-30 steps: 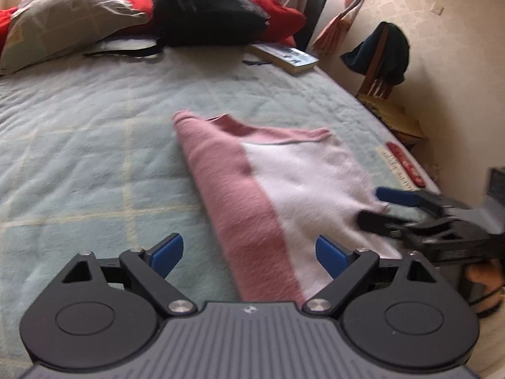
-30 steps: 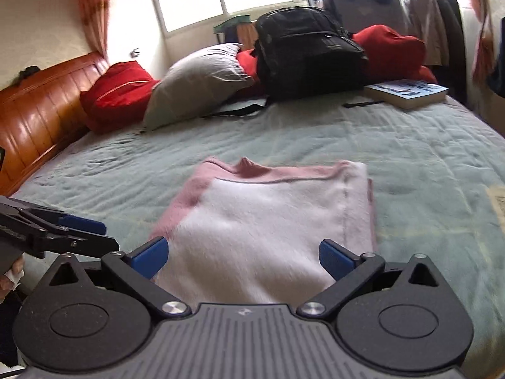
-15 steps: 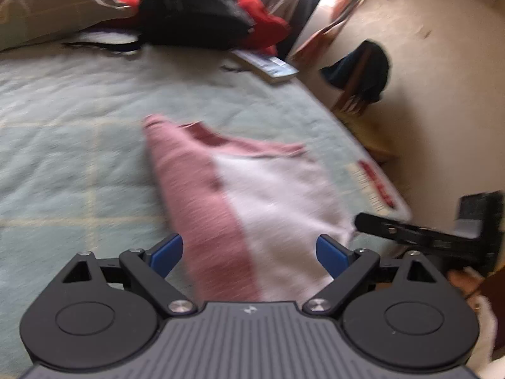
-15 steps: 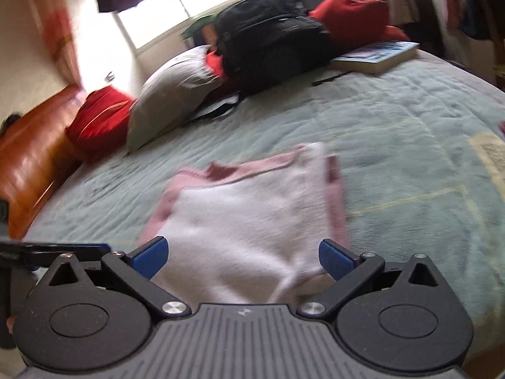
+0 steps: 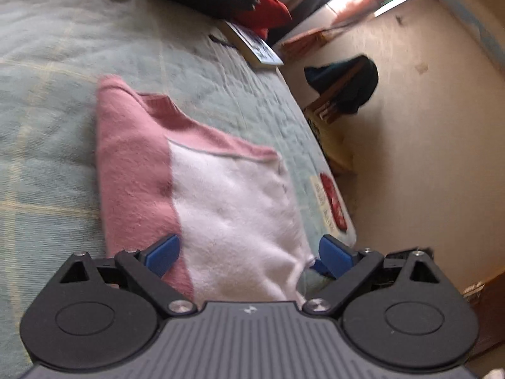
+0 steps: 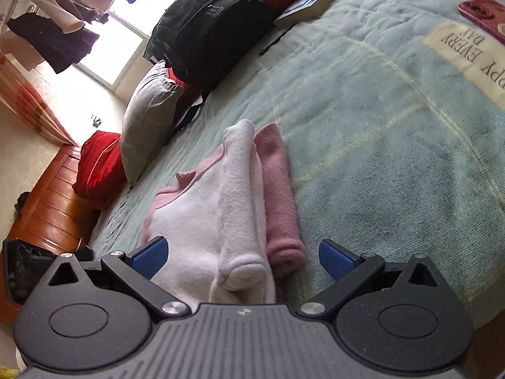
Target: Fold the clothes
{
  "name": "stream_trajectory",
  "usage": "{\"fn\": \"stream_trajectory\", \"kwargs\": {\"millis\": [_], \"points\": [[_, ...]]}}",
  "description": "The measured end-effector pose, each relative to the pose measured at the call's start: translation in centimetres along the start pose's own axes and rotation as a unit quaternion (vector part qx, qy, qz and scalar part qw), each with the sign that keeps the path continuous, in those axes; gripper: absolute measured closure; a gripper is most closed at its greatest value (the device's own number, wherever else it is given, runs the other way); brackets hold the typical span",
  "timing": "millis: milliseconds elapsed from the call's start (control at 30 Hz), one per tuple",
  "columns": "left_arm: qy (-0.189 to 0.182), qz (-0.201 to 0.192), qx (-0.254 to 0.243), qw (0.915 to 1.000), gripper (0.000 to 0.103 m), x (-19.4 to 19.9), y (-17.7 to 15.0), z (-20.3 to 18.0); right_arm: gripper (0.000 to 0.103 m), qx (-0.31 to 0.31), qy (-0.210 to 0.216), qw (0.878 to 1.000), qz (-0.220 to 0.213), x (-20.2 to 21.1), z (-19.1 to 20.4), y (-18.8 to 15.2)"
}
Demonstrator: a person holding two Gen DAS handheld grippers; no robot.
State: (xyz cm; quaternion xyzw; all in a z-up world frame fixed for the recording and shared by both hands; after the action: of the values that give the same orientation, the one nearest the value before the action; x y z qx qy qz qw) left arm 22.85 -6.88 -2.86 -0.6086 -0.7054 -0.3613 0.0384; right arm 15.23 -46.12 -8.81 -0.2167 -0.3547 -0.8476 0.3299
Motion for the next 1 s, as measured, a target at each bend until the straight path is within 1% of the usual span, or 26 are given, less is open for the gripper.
{"fn": "stream_trajectory", "kwargs": {"millis": [167,367,533,733,900,1000], "points": [[-0.011,0.008,0.042,0.9990,0.008,-0.7,0.8,1.5,0.000,-0.019,0.043,0.999,0.020,-1.0,-0.7,1.7],[-0.032,0.036,0.083,0.9954,0.008,-2.4,1.0,3.8,0.000,-0.036,0.044,0.995,0.078,-3.9,-1.5,3.5],[-0.049,0.058,0.117,0.9903,0.008,-3.7,1.3,5.7,0.000,-0.040,0.064,0.991,0.110,-5.4,-1.4,4.3],[-0.069,0.085,0.157,0.9815,0.008,-5.3,1.6,8.1,0.000,-0.044,0.088,0.985,0.139,-7.0,-1.4,5.3],[-0.082,0.094,0.161,0.9790,0.008,-7.0,2.8,8.5,0.000,-0.047,0.104,0.981,0.156,-8.3,-1.3,6.5],[-0.087,0.090,0.164,0.9784,0.008,-7.5,3.3,8.7,0.000,-0.049,0.109,0.980,0.162,-9.0,-1.2,7.1]]}}
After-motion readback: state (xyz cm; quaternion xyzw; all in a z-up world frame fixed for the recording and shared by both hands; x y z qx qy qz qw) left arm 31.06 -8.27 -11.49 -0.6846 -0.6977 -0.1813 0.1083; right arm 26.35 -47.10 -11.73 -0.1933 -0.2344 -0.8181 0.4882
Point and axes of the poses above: each gripper's, at about its wrist camera, not at the fingertips, and x roughly against the way its jaws point, z to its left, y to its top, the point moved 1 cm from there along -x, roughly the way its jaws point, and after that the axes turned 7 degrees about -y, right-handed, at the moved point
